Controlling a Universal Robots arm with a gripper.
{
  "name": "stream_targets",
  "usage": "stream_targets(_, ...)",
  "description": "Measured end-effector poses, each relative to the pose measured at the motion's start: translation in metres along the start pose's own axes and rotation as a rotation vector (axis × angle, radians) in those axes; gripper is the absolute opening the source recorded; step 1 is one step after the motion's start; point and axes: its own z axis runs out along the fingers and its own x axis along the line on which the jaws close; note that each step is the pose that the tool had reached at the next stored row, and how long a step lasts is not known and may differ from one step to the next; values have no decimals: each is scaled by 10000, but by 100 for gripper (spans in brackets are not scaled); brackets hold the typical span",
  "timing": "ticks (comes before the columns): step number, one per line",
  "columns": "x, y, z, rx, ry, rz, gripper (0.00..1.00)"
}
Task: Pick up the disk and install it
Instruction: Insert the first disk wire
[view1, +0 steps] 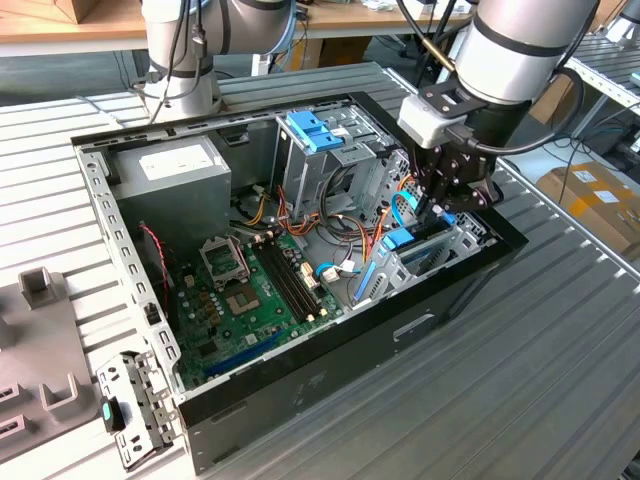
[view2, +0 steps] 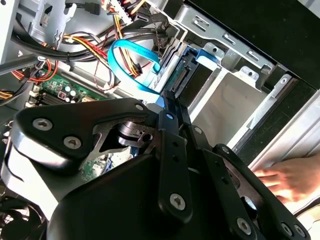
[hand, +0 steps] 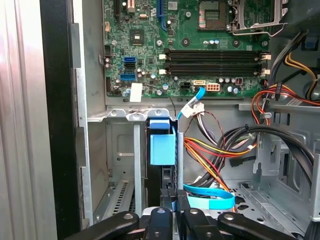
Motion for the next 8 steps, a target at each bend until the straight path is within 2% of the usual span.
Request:
stream_targets(2,9,0,4,1,-77,8,16)
stream_targets(3,15,0,6,-1,-157,16,16)
stream_targets(4,25,0,6,-1,-198,21,16)
stream_targets(8,45,0,5,-1,-213,23,16)
